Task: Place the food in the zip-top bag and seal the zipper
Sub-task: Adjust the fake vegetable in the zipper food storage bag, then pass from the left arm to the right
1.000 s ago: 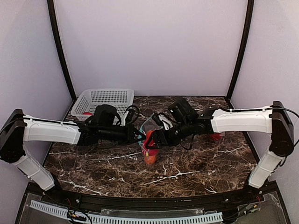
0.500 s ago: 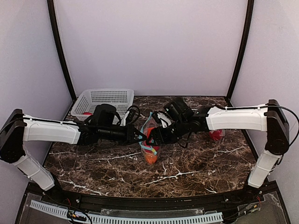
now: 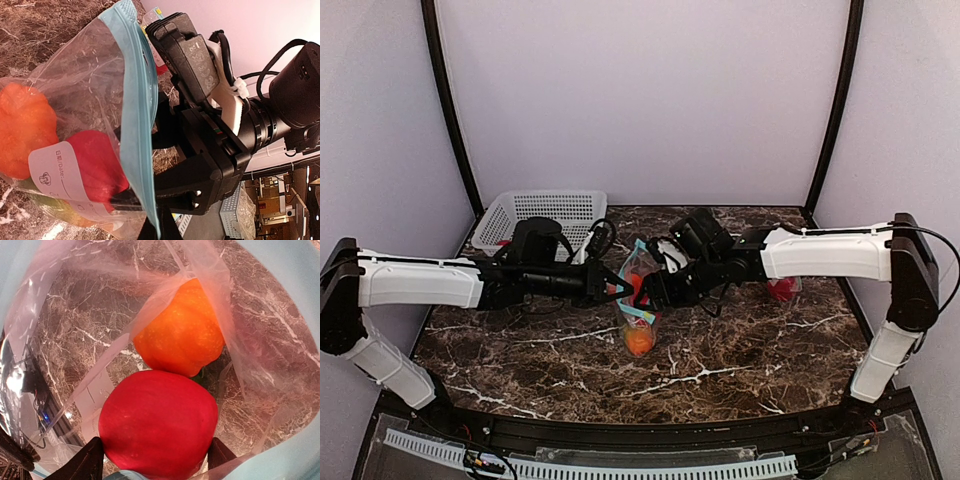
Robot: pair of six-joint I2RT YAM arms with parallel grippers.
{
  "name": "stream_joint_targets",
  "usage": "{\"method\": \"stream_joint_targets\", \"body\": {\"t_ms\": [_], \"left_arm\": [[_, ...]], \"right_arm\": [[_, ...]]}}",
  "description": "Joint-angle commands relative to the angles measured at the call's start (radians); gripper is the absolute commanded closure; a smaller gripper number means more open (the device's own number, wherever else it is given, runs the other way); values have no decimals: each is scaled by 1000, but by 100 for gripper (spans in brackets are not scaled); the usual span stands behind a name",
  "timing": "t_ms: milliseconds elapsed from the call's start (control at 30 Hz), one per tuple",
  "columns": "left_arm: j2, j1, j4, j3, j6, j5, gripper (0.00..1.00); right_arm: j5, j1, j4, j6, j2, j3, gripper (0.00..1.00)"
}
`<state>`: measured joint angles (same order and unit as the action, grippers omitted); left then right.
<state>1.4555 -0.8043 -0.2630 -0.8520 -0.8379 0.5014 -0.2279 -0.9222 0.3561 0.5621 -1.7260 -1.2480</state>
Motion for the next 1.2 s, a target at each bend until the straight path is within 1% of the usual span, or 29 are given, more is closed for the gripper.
{"method": "stream_joint_targets", "body": {"t_ms": [0,100,233,367,533,600,867,967,1167], "left_arm": [[-55,-1,-15,-16,2,5,99],[-58,-1,93,-14,54,-77,99],[-60,-1,160,-11,91,-136,99],[-53,-1,166,-9,95,-134,99],[-53,-1,166,-10,96,-138,99],[-53,-1,166,-9,94,-137,99],[-55,-2,168,-9,90,-133,99],[-56,-3,168,-7,91,-136,99],[-58,-6,173,-7,94,-145,99]], "right_arm": [[24,-1,26,6,-11,-15,32],[-9,-2,21,8,29,-14,25],[12,-1,23,7,113,-10,16],[70,4,59,-11,158,-26,15],[118,9,83,-11,133,-37,25],[107,10,79,-7,117,-46,27],[73,9,60,-12,61,-108,27],[74,10,55,-8,41,-126,30],[97,6,76,-2,-1,-155,58]]}}
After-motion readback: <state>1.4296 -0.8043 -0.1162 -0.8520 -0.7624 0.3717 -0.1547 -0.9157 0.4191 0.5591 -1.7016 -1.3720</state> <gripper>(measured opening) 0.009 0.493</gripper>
